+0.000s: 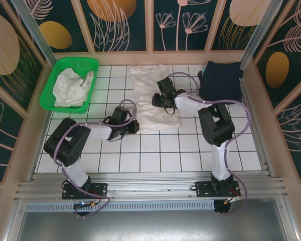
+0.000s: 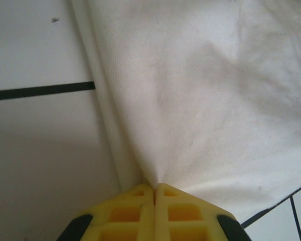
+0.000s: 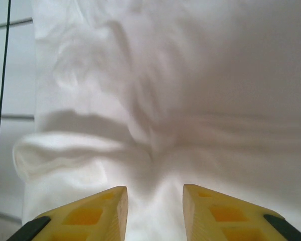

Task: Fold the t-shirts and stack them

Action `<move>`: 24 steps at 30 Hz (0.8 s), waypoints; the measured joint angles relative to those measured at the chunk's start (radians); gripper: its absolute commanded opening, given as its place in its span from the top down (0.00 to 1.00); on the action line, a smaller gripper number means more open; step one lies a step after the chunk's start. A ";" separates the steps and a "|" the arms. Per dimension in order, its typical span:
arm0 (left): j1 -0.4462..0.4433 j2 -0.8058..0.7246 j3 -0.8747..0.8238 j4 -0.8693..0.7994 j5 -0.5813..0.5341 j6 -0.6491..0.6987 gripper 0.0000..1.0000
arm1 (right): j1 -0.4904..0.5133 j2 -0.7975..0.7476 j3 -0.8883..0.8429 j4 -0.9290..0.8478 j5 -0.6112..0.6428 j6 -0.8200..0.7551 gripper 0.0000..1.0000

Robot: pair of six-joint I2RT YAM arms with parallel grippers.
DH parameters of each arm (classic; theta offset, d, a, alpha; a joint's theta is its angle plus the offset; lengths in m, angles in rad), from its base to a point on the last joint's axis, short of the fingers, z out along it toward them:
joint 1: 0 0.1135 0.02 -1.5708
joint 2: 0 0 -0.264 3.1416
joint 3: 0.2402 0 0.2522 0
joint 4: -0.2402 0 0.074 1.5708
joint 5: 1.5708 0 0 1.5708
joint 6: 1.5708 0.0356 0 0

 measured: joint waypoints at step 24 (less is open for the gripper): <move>0.000 0.029 0.240 -0.138 -0.131 0.047 0.64 | 0.092 -0.355 -0.659 0.302 0.025 0.114 0.67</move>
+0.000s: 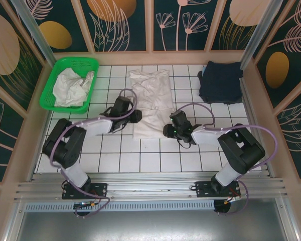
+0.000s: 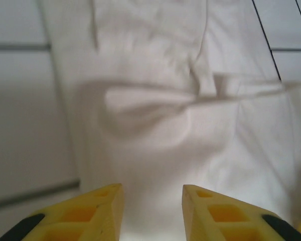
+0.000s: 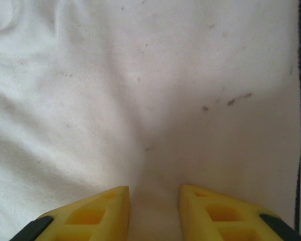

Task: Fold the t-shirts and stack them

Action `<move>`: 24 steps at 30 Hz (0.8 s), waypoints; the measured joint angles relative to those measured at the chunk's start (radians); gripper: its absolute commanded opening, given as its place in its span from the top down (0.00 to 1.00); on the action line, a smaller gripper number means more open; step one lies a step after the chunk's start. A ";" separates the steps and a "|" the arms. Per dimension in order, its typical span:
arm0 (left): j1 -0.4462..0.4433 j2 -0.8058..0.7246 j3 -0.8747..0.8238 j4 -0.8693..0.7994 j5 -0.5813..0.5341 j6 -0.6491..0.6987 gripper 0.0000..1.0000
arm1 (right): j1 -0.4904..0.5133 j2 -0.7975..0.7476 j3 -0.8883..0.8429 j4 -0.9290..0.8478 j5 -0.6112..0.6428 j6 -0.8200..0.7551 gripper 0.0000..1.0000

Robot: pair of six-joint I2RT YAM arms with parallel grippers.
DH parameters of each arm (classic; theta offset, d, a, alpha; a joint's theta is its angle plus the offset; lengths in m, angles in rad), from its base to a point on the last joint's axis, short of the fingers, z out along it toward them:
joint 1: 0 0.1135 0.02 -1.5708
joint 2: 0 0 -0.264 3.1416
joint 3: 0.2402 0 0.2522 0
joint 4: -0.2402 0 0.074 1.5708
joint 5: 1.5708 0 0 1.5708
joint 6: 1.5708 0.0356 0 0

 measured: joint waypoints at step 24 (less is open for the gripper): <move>0.069 0.190 0.255 -0.203 -0.071 0.085 0.73 | -0.035 -0.138 -0.113 0.003 0.002 -0.009 0.66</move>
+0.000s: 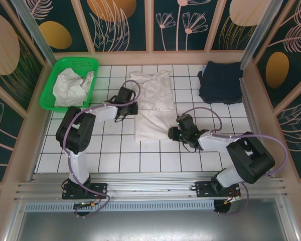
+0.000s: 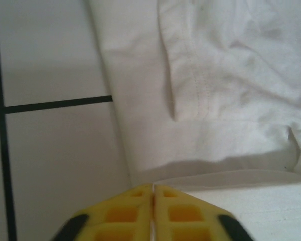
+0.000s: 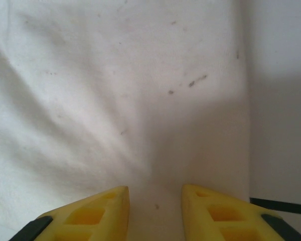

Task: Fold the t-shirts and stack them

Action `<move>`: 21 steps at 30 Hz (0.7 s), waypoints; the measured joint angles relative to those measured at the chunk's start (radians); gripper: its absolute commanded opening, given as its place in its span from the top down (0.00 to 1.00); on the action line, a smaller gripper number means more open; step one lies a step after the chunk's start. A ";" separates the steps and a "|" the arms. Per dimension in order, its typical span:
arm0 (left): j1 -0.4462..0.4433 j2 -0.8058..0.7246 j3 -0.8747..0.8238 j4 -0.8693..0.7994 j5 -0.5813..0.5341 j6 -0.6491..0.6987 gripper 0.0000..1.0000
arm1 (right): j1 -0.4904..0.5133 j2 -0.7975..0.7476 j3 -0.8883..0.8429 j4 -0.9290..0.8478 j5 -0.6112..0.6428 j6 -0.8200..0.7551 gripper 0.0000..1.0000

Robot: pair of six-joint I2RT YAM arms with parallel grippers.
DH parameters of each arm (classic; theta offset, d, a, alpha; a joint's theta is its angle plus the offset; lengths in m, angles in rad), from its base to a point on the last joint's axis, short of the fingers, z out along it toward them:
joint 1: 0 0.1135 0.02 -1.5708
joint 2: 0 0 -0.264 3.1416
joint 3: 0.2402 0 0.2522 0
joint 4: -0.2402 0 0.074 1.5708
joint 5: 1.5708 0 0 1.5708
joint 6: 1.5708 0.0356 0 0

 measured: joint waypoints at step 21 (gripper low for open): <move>-0.130 -0.242 -0.446 0.195 0.108 -0.078 0.63 | -0.160 0.383 0.449 -0.085 0.001 -0.099 0.74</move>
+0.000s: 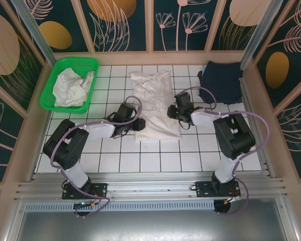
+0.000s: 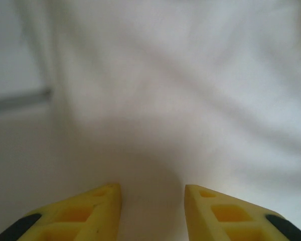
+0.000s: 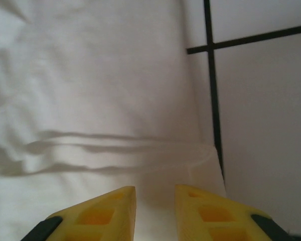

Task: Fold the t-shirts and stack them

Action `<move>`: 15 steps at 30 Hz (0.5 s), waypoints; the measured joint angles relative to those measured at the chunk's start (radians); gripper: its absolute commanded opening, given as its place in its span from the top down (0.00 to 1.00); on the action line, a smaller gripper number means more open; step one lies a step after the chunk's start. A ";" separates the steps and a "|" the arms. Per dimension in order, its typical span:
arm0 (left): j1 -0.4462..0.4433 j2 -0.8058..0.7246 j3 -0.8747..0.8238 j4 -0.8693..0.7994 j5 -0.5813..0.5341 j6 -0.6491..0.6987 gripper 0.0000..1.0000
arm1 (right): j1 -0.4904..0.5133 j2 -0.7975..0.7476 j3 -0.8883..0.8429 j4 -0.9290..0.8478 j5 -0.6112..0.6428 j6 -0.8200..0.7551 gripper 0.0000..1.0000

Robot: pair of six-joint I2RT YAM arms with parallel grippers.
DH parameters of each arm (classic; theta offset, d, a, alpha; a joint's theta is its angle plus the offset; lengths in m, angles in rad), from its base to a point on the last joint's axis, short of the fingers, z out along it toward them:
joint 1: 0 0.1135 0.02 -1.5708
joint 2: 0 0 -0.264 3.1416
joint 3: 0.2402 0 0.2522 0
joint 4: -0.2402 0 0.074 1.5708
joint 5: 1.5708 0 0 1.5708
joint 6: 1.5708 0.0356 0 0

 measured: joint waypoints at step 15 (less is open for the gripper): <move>0.011 -0.190 -0.174 0.021 -0.069 -0.048 0.52 | -0.026 -0.152 -0.035 -0.115 0.064 0.006 0.52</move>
